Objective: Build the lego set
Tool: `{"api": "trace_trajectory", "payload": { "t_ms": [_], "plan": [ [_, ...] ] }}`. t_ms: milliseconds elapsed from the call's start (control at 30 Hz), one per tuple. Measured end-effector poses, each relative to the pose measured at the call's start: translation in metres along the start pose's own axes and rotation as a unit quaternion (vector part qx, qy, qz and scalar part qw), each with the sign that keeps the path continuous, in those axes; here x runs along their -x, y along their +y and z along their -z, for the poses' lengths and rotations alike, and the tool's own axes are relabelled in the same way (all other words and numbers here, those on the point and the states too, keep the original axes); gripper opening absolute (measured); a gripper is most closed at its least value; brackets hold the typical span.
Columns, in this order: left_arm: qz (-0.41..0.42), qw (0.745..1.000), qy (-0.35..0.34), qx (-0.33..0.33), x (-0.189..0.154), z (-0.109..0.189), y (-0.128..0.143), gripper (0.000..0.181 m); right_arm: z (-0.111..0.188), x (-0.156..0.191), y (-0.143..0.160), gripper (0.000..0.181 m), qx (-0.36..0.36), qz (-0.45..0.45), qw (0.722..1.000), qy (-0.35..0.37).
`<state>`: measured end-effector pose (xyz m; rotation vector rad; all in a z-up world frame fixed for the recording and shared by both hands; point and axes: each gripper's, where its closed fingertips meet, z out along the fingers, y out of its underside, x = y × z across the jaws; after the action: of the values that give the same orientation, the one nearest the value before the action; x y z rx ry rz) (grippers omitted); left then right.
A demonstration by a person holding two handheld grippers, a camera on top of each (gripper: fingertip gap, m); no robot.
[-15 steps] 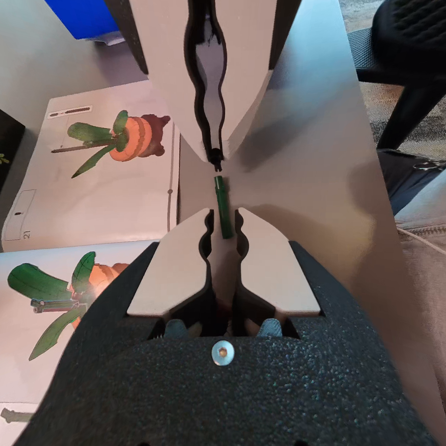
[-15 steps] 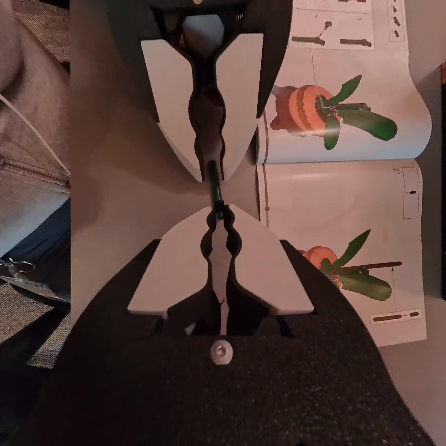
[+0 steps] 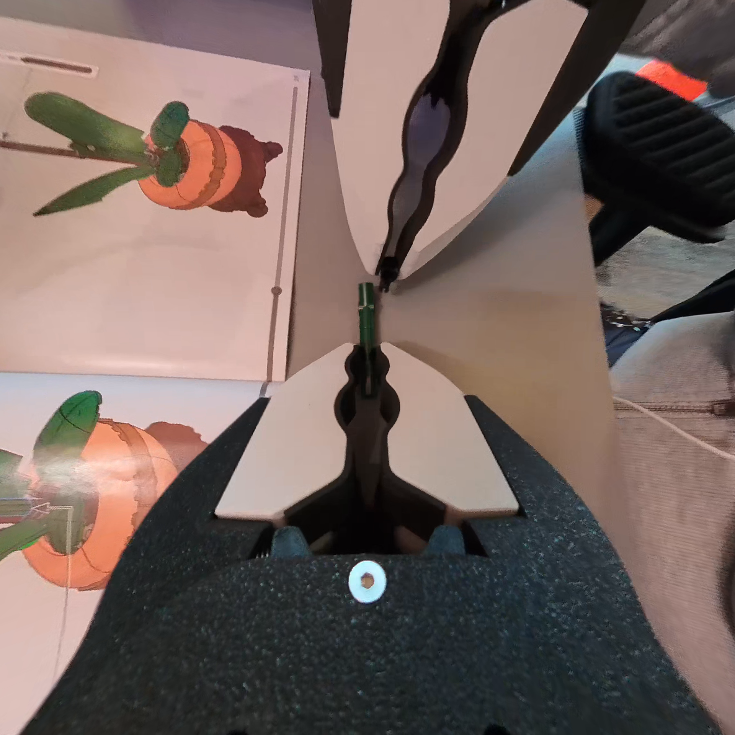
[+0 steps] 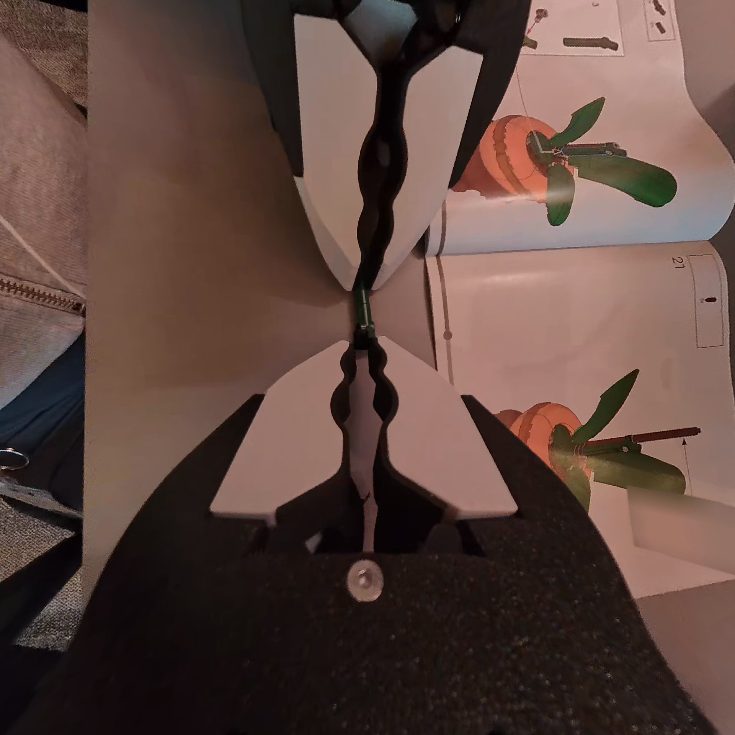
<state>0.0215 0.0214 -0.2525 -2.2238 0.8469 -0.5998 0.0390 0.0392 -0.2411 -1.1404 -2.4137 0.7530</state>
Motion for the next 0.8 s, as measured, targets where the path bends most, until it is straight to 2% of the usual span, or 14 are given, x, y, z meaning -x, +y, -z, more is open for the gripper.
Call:
{"api": "trace_trajectory", "payload": {
  "t_ms": [133,233,333,433,567,800],
  "plan": [
    [0.065,0.997,0.033,0.003,0.002,0.001,0.0,0.006,-0.004,-0.007,0.0,0.006,-0.01,-0.011,1.0,-0.008],
    [0.075,0.996,0.046,-0.002,0.003,0.003,0.0,0.007,-0.006,-0.012,-0.001,0.006,-0.019,-0.017,1.0,-0.014],
    [0.049,0.998,0.022,-0.021,0.009,0.01,-0.005,0.013,-0.008,-0.015,0.001,0.006,-0.017,-0.026,0.999,-0.019],
    [-0.02,0.998,-0.03,-0.054,0.012,0.018,-0.018,0.014,-0.008,-0.016,0.0,0.006,-0.021,-0.02,0.999,-0.018],
    [-0.083,0.994,-0.073,-0.02,0.013,0.009,-0.016,0.01,-0.004,-0.016,-0.004,0.006,-0.021,-0.012,1.0,-0.016],
    [-0.082,0.995,-0.05,-0.008,0.009,0.002,-0.008,0.01,-0.004,-0.013,-0.006,0.006,0.044,0.013,0.999,-0.022]
  ]
}}
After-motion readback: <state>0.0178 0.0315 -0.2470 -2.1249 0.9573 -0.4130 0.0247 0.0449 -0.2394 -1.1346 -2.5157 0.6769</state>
